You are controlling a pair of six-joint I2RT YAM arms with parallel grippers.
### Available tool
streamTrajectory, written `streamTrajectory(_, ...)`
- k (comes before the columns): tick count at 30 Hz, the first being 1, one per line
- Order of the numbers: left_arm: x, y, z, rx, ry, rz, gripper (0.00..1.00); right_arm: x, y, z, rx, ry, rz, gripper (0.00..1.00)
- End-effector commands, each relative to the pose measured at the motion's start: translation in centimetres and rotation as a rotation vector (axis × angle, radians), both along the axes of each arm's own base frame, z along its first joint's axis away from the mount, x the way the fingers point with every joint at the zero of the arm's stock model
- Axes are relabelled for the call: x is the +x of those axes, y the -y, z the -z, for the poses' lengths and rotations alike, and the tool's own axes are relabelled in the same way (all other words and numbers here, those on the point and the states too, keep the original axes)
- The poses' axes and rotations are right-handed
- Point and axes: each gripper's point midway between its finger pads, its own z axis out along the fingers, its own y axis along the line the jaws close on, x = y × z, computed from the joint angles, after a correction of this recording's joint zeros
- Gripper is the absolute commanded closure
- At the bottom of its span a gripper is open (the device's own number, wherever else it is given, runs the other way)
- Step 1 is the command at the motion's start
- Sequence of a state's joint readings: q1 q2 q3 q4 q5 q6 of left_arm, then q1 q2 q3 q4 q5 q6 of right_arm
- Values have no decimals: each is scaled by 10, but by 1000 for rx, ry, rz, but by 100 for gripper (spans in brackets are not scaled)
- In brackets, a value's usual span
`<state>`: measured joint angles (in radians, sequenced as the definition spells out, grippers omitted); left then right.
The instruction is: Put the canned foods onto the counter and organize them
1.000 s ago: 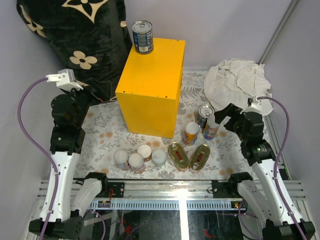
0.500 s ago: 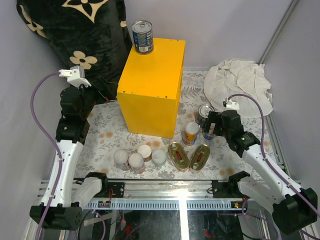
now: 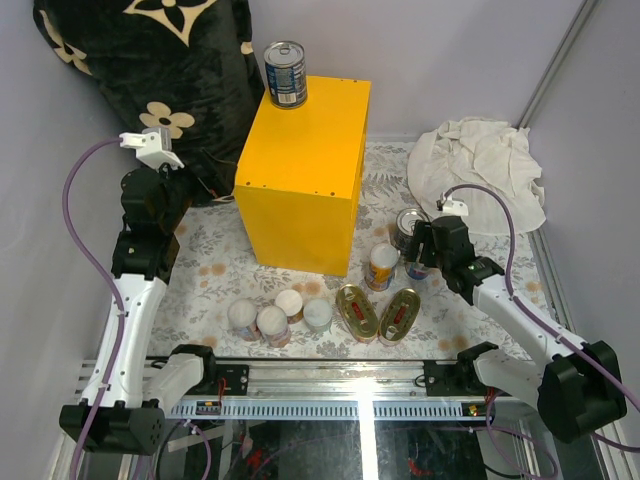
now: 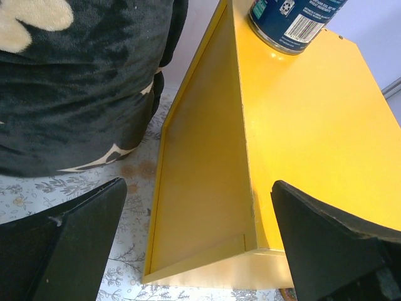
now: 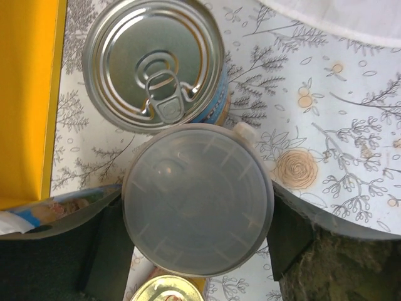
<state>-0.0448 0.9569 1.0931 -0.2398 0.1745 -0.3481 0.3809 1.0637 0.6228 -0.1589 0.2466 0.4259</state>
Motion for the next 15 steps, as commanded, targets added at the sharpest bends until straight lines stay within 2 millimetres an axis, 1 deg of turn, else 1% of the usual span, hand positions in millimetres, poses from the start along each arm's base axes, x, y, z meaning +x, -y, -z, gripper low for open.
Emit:
streamTrajectory(1, 2, -6, -25, 40, 77, -17, 0, 14, 2, -15, -7, 80, 26, 33)
streamTrajectory(4, 4, -7, -25, 47, 81, -22, 0, 18, 3, -27, -16, 111, 27, 51)
streamTrajectory(6, 5, -7, -25, 51, 86, -21, 0, 21, 1, -43, -12, 135, 19, 67)
streamTrajectory(7, 5, -7, -26, 54, 89, -21, 0, 26, 1, -59, -9, 160, 19, 73)
streamTrajectory(9, 5, -8, -27, 62, 94, -22, 0, 30, 2, -87, -30, 187, 14, 83)
streamTrajectory(11, 5, -9, -27, 71, 100, -26, 0, 30, 6, -114, -61, 198, 8, 93)
streamTrajectory(12, 5, -9, -26, 75, 100, -26, 0, 30, 7, -130, -70, 207, 2, 95)
streamTrajectory(13, 4, -9, -26, 79, 99, -25, 0, 30, 8, -150, -73, 226, 3, 100)
streamTrajectory(14, 4, -9, -26, 82, 99, -20, 0, 29, 10, -166, -79, 235, 6, 100)
streamTrajectory(15, 4, -8, -25, 84, 100, -14, 0, 30, 12, -187, -83, 264, 12, 100)
